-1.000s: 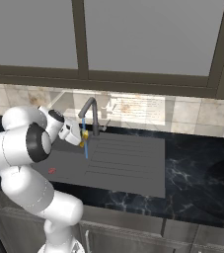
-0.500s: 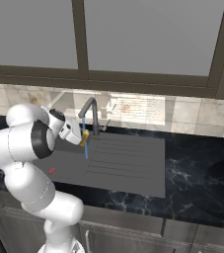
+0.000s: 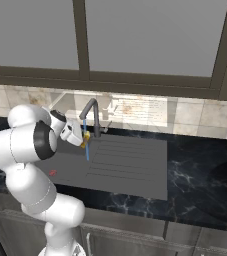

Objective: Soak the sponge with water for a few seconds and then drop it inside the sink.

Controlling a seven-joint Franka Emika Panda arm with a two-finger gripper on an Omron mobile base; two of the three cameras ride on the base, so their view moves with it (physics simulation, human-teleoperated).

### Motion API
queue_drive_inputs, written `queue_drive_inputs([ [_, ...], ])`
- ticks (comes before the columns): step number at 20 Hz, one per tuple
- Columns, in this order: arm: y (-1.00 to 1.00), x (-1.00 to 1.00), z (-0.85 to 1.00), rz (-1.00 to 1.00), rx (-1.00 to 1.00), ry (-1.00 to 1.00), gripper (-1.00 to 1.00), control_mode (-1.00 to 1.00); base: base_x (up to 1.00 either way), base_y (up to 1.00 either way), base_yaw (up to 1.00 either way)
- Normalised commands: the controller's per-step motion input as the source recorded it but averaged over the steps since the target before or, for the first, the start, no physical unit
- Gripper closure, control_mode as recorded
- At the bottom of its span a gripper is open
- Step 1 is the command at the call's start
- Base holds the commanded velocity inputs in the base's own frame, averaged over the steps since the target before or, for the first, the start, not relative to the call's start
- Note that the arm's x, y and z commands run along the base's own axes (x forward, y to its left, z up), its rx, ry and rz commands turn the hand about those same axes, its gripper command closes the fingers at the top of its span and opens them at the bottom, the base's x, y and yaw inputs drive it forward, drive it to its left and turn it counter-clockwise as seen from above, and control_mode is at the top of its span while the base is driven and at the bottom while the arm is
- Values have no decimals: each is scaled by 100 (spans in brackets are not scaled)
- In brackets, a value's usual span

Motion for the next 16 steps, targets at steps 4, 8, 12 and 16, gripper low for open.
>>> queue_drive_inputs([
  [4, 0, 11, 0, 0, 0, 0, 100, -100, 0, 0, 0],
  [8, 0, 3, 0, 0, 0, 0, 100, -100, 0, 0, 0],
  [12, 0, 0, 1, 1, 0, 0, 100, -100, 0, 0, 0],
  [16, 12, 0, 19, 4, 0, 0, 100, -100, 0, 0, 0],
])
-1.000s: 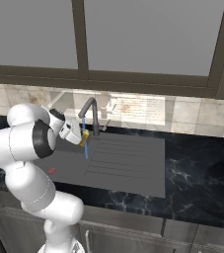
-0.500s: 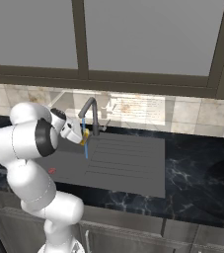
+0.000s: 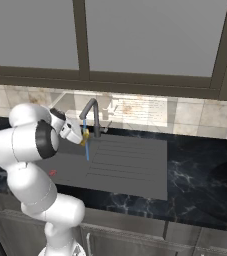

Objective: Soak the sponge with water for a few seconds and then drop it inside the sink.

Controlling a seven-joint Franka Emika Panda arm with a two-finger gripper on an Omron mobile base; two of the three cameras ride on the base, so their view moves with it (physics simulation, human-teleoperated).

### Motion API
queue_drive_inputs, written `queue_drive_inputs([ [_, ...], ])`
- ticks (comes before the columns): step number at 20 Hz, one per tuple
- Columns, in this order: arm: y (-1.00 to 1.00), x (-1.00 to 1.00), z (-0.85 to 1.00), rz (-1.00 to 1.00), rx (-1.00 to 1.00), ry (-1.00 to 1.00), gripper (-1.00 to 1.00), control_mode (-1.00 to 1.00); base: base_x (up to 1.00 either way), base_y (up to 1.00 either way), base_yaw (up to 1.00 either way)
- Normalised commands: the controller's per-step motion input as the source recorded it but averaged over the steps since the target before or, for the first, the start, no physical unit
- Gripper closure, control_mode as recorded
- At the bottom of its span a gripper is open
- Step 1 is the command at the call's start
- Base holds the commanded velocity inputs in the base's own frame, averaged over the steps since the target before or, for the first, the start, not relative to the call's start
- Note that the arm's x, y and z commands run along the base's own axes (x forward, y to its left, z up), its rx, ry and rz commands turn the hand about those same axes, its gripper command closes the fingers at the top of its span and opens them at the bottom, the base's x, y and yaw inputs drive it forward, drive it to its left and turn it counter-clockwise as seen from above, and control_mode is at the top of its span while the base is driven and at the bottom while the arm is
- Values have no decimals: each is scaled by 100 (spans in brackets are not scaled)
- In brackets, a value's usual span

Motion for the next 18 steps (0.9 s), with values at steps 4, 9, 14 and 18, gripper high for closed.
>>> queue_drive_inputs([
  [4, 15, -7, 18, 2, 0, 0, 100, -100, 0, 0, 0],
  [9, 28, -15, 10, 2, 3, 0, 100, -100, 0, 0, 0],
  [14, 41, -18, 2, 6, 6, 0, 100, -100, 0, 0, 0],
  [18, 45, -11, 0, 9, 8, 2, 100, -100, 0, 0, 0],
])
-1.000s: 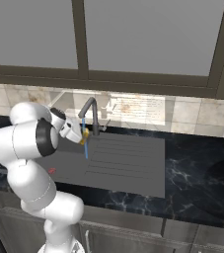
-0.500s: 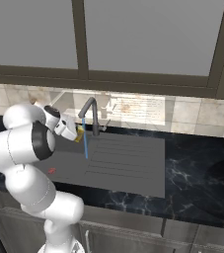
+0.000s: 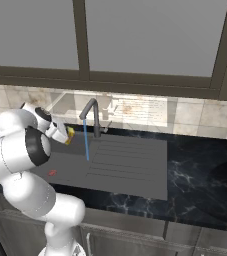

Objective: Soak the sponge with water for a few seconds and then drop it inside the sink.

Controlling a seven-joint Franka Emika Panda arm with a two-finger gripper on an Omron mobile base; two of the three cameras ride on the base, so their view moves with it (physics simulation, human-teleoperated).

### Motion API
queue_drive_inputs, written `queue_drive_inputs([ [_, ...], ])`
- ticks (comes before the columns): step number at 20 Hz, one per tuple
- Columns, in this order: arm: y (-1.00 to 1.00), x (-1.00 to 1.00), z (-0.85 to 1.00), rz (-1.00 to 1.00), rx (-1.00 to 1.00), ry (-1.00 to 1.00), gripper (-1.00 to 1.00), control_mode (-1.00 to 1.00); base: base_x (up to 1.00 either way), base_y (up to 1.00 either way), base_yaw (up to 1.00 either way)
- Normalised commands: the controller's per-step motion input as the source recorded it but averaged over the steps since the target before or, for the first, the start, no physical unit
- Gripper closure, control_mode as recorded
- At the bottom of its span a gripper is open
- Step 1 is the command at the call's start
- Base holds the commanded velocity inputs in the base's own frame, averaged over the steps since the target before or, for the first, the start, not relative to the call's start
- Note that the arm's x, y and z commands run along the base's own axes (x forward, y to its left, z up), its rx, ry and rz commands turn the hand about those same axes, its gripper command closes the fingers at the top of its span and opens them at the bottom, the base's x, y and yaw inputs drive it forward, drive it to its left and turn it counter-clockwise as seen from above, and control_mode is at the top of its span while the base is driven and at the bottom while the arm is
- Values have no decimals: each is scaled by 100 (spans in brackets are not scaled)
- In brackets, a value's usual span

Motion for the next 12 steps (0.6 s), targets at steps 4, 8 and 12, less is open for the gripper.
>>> queue_drive_inputs([
  [4, 40, 0, 24, 12, 5, 7, 100, -100, 0, 0, 0],
  [8, 38, 0, 31, 18, 5, 15, 100, -100, 0, 0, 0],
  [12, 16, 2, 28, 23, 3, 23, 100, -100, 0, 0, 0],
])
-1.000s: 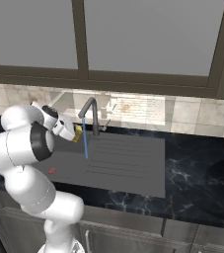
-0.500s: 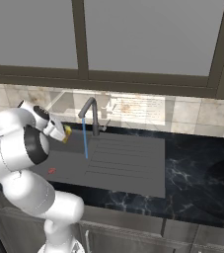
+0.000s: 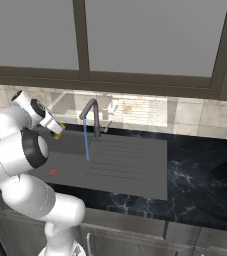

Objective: Soak the sponge with water for a few seconds and then drop it inside the sink.

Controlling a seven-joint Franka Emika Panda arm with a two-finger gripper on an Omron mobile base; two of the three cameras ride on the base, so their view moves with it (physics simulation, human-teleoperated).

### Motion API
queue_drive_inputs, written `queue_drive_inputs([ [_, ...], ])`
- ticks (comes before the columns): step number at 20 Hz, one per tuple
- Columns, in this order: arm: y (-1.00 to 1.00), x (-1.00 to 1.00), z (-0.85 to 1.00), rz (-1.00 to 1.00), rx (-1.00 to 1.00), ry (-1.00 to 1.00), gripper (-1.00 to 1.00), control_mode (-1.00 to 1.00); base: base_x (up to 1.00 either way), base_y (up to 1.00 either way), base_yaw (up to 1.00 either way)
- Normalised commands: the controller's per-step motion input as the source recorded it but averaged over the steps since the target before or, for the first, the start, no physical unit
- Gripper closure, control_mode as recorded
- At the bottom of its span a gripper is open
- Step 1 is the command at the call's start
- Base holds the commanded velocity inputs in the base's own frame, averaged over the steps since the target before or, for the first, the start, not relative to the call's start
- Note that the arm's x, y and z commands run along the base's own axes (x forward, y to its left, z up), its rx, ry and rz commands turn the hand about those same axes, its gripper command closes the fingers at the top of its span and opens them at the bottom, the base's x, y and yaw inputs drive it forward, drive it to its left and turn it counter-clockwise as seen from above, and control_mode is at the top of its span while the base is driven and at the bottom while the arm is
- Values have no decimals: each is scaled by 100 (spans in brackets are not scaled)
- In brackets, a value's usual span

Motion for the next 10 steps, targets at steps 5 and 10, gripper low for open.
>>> queue_drive_inputs([
  [5, 1, 2, 6, 28, 3, 22, 100, -100, 0, 0, 0],
  [10, 5, 0, 0, 31, 5, 17, 100, -100, 0, 0, 0],
])
